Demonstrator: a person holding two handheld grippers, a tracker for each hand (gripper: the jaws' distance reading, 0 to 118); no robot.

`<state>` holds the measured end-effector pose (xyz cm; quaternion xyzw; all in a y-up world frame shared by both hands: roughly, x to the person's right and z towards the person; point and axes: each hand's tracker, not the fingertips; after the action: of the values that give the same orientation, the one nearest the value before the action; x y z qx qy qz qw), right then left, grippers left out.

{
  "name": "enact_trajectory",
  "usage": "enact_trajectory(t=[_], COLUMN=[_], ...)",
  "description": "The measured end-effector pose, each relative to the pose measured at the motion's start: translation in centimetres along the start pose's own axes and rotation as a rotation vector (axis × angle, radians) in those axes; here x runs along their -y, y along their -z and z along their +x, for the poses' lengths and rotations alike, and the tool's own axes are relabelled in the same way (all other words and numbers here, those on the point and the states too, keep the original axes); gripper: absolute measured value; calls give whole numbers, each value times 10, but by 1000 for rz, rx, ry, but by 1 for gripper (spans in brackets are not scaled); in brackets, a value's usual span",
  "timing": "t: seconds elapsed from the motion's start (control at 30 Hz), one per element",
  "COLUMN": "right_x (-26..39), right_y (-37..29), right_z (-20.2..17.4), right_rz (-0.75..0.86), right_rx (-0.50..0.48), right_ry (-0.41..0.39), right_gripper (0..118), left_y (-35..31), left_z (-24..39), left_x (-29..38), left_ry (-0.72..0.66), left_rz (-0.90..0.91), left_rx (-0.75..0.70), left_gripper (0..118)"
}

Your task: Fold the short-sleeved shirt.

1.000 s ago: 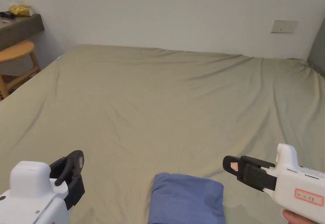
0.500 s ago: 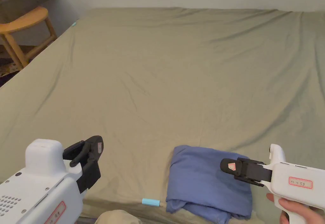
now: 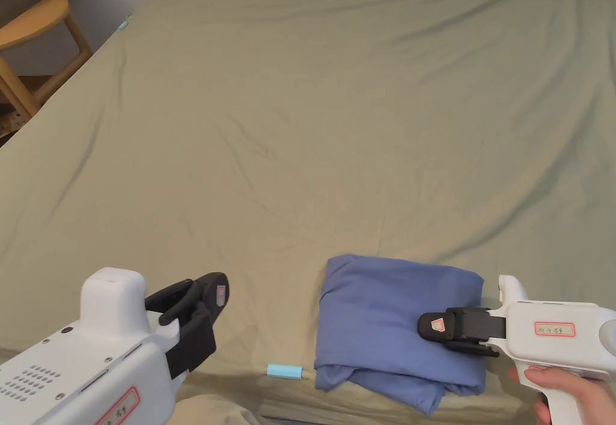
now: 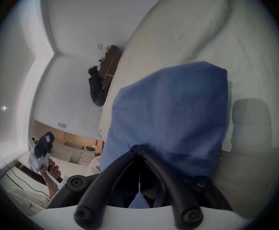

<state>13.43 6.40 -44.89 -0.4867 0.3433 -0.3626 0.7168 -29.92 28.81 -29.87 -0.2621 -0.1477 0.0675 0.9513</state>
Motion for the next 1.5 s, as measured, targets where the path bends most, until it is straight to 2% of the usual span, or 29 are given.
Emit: enact_trajectory(t=[0.07, 0.1, 0.17, 0.33, 0.47, 0.53, 0.57, 0.6, 0.63, 0.67, 0.7, 0.73, 0.77, 0.87, 0.93, 1.07, 1.3, 1.4, 1.5], right_x=[1, 2, 5, 4, 3, 4, 5, 4, 3, 2, 1, 1, 1, 1, 0, 1, 1, 1, 1], right_y=[2, 2, 1, 1, -2, -1, -1, 0, 0, 0, 0, 0, 0, 0, 0, 0, -1, -2, -3], right_z=[3, 1, -5, -6, 0, 4, 6, 6, 6, 5, 5, 5, 4, 4, 5, 6, 7, 11, 11], right_rz=[-1, 4, 4, -1, -1, 5, 7, 5, 3, 1, -2, -4, -5, -4, -4, -2, 5, 9, 11], right_rx=[2, 46, 39, 52, 36, 23, 17, 13, 11, 10, 11, 10, 10, 13, 11, 9, 12, -2, 1], right_ry=[-2, -34, -88, -125, -120, -118, -116, -114, -116, -124, -131, -133, -135, -140, -142, -138, -139, -124, -128], right_gripper=[1, 1, 1, 1, 1, 1, 1, 1, 1, 1, 1, 1, 1, 1, 1, 1, 1, 1, 1], left_y=[11, 18, 29, 67, 114, 137, 149, 161, 170, 182, 192, 199, 204, 219, 224, 237, 255, 259, 261], left_z=[-3, -6, -13, -30, -46, -52, -55, -56, -56, -57, -55, -54, -53, -58, -51, -36, -22, -16, 7], left_x=[1, 2, 4, 8, 11, 14, 16, 17, 18, 21, 23, 23, 25, 28, 29, 39, 52, 52, 56], left_ry=[-45, -87, -193, -363, -465, -524, -564, -578, -557, -545, -513, -481, -458, -426, -381, -370, -369, -424, -429], left_rz=[-61, -92, -152, -258, -369, -409, -422, -458, -455, -487, -533, -535, -525, -516, -550, -591, -636, -684, -713], left_rx=[63, 91, 169, 219, 285, 296, 299, 300, 292, 306, 307, 281, 286, 300, 225, 268, 238, 345, 390], left_gripper=[0, 0, 0, 0, 0, 18, 34, 54, 62, 62, 87, 107, 116, 117, 117, 117, 118, 118, 117])
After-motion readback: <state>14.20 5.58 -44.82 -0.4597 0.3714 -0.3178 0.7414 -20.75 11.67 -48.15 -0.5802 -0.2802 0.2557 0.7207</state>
